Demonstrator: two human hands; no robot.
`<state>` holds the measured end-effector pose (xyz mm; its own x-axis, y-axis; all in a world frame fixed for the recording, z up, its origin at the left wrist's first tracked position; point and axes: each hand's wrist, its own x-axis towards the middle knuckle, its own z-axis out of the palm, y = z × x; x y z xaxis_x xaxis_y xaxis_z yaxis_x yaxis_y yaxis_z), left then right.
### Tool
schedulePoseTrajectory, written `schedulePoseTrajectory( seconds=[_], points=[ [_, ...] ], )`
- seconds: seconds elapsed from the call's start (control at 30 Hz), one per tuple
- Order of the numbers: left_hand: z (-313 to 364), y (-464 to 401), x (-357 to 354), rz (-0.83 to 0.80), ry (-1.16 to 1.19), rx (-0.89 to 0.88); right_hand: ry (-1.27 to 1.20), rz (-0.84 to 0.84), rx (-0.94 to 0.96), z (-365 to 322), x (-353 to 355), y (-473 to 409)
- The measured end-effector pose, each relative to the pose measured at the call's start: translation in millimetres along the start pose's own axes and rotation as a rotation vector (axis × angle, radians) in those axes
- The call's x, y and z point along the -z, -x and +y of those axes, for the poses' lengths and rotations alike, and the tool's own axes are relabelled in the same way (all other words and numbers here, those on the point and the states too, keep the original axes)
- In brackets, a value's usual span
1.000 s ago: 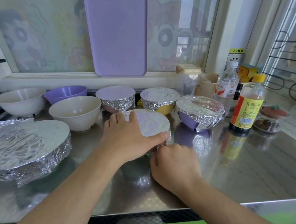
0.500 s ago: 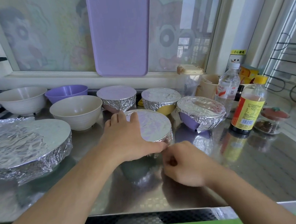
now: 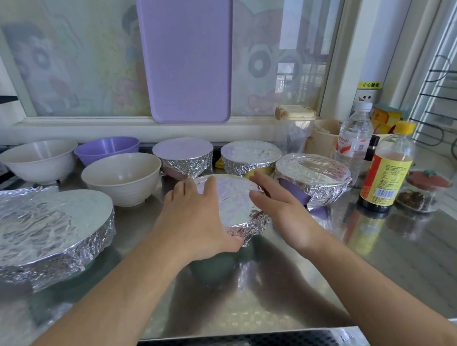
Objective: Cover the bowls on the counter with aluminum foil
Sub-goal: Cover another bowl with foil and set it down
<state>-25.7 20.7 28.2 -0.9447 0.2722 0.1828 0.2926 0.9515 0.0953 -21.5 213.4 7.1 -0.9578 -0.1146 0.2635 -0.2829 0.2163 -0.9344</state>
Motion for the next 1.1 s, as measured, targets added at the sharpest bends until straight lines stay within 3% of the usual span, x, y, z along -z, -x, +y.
schedulePoseTrajectory(
  seconds=[0.37, 0.5, 0.67, 0.87, 1.1],
  points=[
    [-10, 7, -4, 0.101, 0.173, -0.059, 0.042, -0.002, -0.016, -6, -4, 9],
    [-23, 8, -7, 0.073, 0.323, -0.093, 0.348, -0.011, -0.032, -1, 6, 17],
    [-26, 14, -22, 0.113, 0.607, 0.038, 0.670, -0.029, 0.057, -10, 12, 21],
    [-22, 25, -38, 0.251, 0.751, 0.023, 0.496, -0.123, 0.042, -8, 6, 10],
    [-26, 26, -39, 0.284, 0.798, 0.005, 0.429, -0.037, 0.151, 2, -1, 12]
  ],
)
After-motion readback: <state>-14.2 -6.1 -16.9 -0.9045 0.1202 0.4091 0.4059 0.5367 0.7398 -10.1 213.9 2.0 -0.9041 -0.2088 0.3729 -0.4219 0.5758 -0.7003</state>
